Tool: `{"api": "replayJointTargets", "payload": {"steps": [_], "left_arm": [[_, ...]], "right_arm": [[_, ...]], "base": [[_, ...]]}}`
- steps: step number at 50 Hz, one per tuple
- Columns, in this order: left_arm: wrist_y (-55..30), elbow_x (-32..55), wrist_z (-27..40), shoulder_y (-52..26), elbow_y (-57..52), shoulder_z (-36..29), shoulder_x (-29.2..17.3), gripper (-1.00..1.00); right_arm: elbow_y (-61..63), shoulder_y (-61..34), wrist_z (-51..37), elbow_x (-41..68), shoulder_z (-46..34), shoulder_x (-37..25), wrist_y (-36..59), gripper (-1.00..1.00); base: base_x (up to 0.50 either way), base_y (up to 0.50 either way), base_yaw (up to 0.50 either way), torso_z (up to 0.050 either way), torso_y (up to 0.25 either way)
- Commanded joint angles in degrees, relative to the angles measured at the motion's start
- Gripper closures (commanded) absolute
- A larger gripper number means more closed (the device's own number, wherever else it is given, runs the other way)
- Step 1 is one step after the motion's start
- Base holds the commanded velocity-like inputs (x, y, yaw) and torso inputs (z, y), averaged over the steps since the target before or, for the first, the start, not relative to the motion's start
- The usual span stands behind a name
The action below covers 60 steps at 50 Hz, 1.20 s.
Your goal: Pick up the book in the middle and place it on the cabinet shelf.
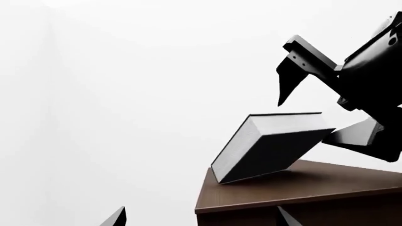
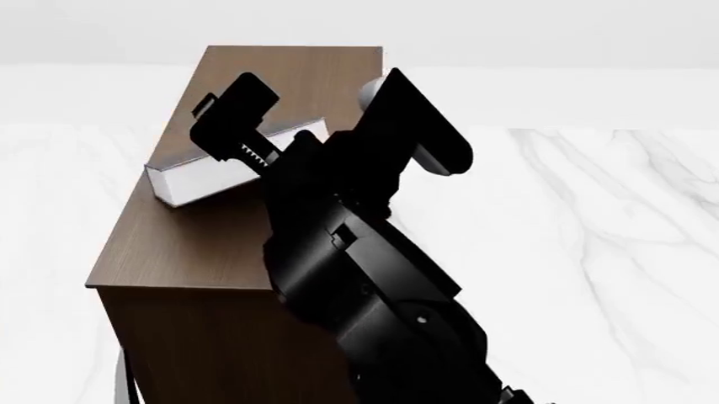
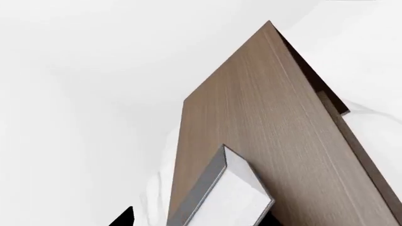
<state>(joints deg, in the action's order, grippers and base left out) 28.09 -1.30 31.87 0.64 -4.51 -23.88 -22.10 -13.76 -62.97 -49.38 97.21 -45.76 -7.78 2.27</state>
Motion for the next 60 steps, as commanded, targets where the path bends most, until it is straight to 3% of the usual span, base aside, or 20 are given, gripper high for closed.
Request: {"api": "replayJointTargets", "payload": {"steps": [1, 40, 55, 60], "left_arm": [[-4.8, -0.3, -1.4, 1.4, -6.5, 1.8, 0.1, -1.00], [-3.8, -0.8, -0.6, 0.4, -4.4, 1.3, 0.3, -1.00], [-4.3, -1.1, 0.0, 0.2, -5.1, 1.6, 0.2, -1.00], [-4.6, -1.3, 0.3, 0.4, -5.8, 1.7, 0.1, -1.00]], "right_arm": [[-1.5, -0.2, 2.2, -1.9, 1.3, 0.5, -0.1, -1.00], [29.8, 5.0, -14.1, 0.6, 3.9, -14.5, 1.4, -1.00], [39.3, 11.6, -10.8, -3.6, 4.8, -22.9, 0.8, -1.00], [42.4, 19.9, -7.1, -9.0, 6.0, -30.4, -1.8, -1.00]], "base": [[0.00, 0.00, 0.00, 0.000, 0.000], [0.00, 0.00, 0.00, 0.000, 0.000], [0.00, 0.00, 0.00, 0.000, 0.000], [0.00, 0.00, 0.00, 0.000, 0.000]]}}
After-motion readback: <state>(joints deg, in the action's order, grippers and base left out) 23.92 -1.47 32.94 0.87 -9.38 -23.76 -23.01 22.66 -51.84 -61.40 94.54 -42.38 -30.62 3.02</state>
